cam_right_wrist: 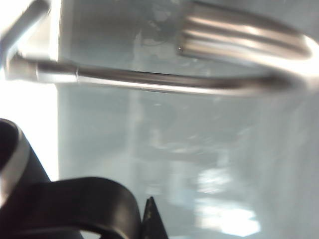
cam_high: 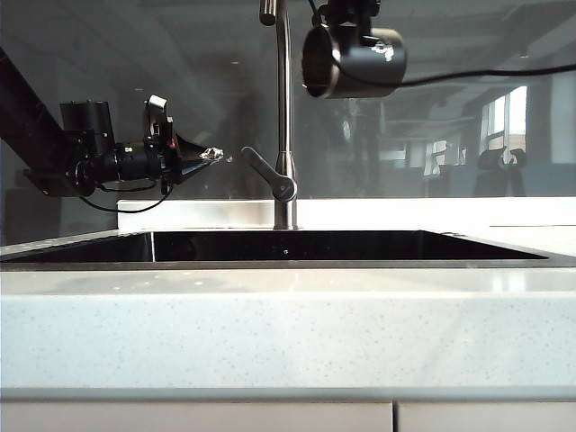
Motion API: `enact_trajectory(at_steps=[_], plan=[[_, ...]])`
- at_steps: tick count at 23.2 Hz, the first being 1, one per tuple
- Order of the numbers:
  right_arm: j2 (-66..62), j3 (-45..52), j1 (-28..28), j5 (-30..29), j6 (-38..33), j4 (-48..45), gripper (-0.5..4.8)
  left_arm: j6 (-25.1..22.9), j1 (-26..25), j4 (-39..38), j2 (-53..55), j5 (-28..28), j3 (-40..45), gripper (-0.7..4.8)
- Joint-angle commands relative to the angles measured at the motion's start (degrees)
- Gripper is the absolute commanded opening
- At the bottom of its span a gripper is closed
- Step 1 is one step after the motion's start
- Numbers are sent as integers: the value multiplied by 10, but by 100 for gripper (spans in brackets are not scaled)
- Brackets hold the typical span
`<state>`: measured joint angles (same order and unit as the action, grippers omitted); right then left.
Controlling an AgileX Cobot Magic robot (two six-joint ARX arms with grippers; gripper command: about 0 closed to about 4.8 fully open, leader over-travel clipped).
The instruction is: Pick up the mug next to the sink, go to the faucet to get some water, pour the water into the sink, and finally put the mug back to its place.
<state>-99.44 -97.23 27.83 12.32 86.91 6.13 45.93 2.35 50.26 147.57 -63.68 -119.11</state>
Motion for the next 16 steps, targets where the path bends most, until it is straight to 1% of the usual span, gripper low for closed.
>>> enact_trajectory(at_steps=[1,2,3,5,6,7,9,10,11,12,13,14,15,16], plan=[[8,-5,1,36,-219,-18,-5,-3,-1,6,-3,0,-2,13],[8,-5,1,46,-317,-16,-5,-3,-1,6,-3,0,-2,13],[8,-5,1,47,-389,-16,-5,-3,-1,6,-3,0,-2,13],[8,-5,-2,47,-503,-16,-5,-3,-1,6,-3,0,-2,13],[8,-5,-7,47,-573,-16,-5,-3,-1,6,-3,0,-2,13],[8,-5,-11,45,-634,-14,-5,-3,-1,6,-3,0,-2,13],[8,0,-19,38,-710,-12,-5,-3,-1,6,-3,0,-2,13],[10,13,-32,26,-770,-12,-5,-3,-1,6,-3,0,-2,13],[12,20,-38,18,-793,-12,-5,-3,-1,6,-3,0,-2,14],[15,40,-50,7,-833,-14,-5,-3,-1,6,-3,0,-2,13],[20,58,-56,3,-848,-20,-5,-3,-1,6,-3,0,-2,13],[30,92,-66,1,-862,-41,-5,-3,-1,6,-3,0,-2,13],[49,148,-76,-5,-877,-84,-5,-3,-1,6,-3,0,-2,13],[60,174,-82,-5,-886,-104,-5,-3,-1,6,-3,0,-2,13]])
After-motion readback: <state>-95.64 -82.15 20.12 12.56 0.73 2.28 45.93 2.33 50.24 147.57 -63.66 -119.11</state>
